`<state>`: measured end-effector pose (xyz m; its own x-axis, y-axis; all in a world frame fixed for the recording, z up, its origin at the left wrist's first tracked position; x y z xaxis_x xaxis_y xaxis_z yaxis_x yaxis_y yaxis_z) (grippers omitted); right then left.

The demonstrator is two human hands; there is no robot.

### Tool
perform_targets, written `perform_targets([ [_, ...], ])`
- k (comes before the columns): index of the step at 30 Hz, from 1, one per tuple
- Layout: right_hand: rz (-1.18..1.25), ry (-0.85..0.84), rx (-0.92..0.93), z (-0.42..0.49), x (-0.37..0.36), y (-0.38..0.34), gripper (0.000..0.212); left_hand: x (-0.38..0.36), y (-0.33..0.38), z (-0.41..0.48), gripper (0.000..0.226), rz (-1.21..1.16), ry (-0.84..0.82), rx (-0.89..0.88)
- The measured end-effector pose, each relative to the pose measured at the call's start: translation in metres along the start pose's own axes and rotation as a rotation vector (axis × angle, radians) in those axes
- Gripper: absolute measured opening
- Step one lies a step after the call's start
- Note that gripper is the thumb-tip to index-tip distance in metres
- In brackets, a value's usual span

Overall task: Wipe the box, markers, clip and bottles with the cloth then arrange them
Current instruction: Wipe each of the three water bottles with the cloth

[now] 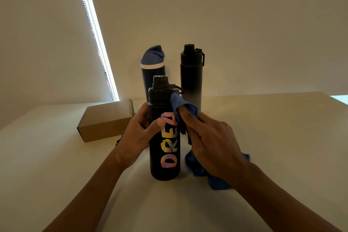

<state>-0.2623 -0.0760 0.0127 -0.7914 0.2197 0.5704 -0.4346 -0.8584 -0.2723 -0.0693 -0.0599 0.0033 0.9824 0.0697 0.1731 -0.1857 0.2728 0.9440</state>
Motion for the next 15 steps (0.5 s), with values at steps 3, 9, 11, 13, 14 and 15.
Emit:
perform_targets([
  [3,-0.024,-0.100,-0.061,-0.006,0.004,0.002,0.051,0.001,0.000,0.000,0.071,-0.004,-0.004,0.014],
  [9,0.264,-0.006,-0.163,0.007,-0.006,0.006,0.059,0.001,0.000,0.000,0.078,0.001,-0.013,0.003],
  [11,0.251,0.000,-0.127,-0.001,-0.011,0.010,0.040,0.003,-0.001,0.000,0.083,-0.008,-0.009,0.013],
  [13,0.124,-0.063,-0.117,-0.008,-0.010,0.016,0.046,0.004,-0.002,0.000,0.084,-0.014,-0.007,0.022],
  [14,0.068,-0.079,-0.106,-0.009,-0.008,0.015,0.051,0.004,-0.002,0.000,0.086,-0.017,-0.011,0.025],
  [15,0.035,-0.079,-0.097,-0.009,-0.005,0.015,0.053,0.004,-0.002,0.000,0.087,-0.020,-0.016,0.027],
])
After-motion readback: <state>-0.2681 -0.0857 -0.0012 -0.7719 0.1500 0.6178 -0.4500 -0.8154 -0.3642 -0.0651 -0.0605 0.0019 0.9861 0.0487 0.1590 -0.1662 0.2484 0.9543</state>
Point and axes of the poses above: each hand's wrist, its own z-axis towards the middle knuckle, its own x-axis out of the back of the hand, y = z × x, the point moved 4 cm from there along z, towards the middle knuckle, and after that the axes turned 8 degrees about z, right-handed, at the moved point
